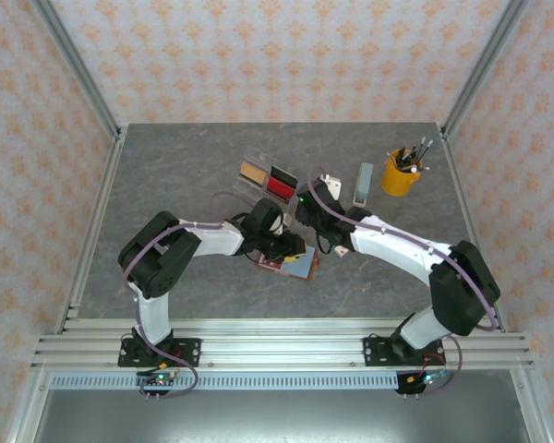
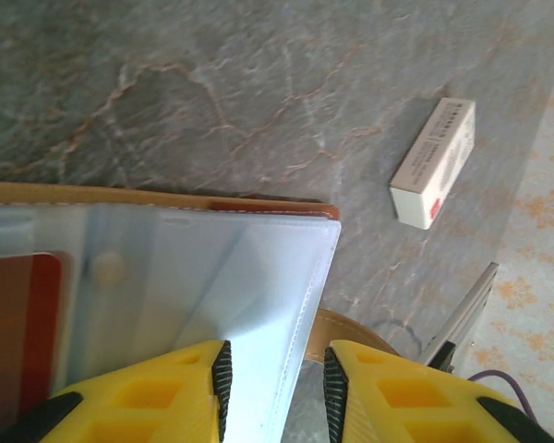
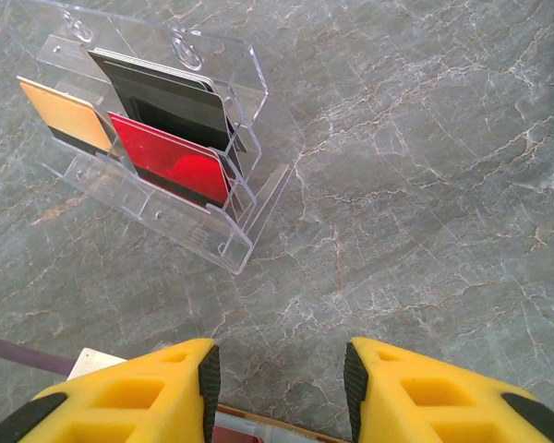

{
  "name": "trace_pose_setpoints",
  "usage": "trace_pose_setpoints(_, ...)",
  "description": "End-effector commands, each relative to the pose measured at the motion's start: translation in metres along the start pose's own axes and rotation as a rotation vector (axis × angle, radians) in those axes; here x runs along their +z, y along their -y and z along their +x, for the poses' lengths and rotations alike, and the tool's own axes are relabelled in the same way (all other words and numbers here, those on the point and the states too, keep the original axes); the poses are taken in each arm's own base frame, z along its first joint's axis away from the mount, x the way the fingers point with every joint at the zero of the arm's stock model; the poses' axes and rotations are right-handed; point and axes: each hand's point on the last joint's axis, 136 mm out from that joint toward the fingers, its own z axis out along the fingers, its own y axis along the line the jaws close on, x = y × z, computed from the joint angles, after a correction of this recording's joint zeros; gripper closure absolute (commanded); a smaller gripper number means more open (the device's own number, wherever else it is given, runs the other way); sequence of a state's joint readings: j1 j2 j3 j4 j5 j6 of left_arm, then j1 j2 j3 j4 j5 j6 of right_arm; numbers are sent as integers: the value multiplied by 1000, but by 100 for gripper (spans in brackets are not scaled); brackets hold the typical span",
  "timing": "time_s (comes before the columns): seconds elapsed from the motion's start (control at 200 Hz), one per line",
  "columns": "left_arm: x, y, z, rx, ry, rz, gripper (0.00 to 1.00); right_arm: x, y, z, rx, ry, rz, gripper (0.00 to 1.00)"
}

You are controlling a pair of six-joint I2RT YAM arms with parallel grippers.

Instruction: Take the credit cards out of the card holder

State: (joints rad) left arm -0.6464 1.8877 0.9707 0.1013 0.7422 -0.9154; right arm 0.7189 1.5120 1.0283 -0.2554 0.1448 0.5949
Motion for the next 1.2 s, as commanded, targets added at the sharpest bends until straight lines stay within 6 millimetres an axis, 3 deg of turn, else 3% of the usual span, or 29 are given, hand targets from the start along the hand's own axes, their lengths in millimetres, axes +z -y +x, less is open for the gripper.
trace_pose_setpoints(0.0, -6, 1, -8, 15, 34, -43, 62, 6, 8, 13, -11, -47, 31, 58)
trace_pose_setpoints(0.155, -30, 5, -17, 38, 80, -61, 60, 9, 4, 25, -22, -108, 5, 58)
trace_pose_setpoints(0.245, -51, -2, -24, 33, 119, -100, 60, 12, 1, 33, -28, -153, -11, 58)
trace_pose_setpoints(0.4, -88, -30, -36, -17, 187, -154, 60, 18, -8, 47, -39, -234, -47, 60)
trace_pose_setpoints(0.601, -128, -66, -44, -90, 280, -245, 61, 30, -30, 83, -7, -406, -154, 69)
trace_pose_setpoints(0.746, -142, -82, -44, -119, 318, -312, 63, 39, -42, 100, 69, -478, -208, 70)
trace_pose_setpoints(0.896, -148, -95, -43, -155, 337, -346, 63, 51, -38, 112, 102, -520, -175, 70)
trace_pose_setpoints(1.076, -151, -101, -42, -164, 344, -364, 63, 59, -35, 120, 89, -552, -146, 70)
trace_pose_setpoints(1.196, -152, -101, -43, -165, 345, -364, 64, 62, -44, 119, 66, -555, -182, 73)
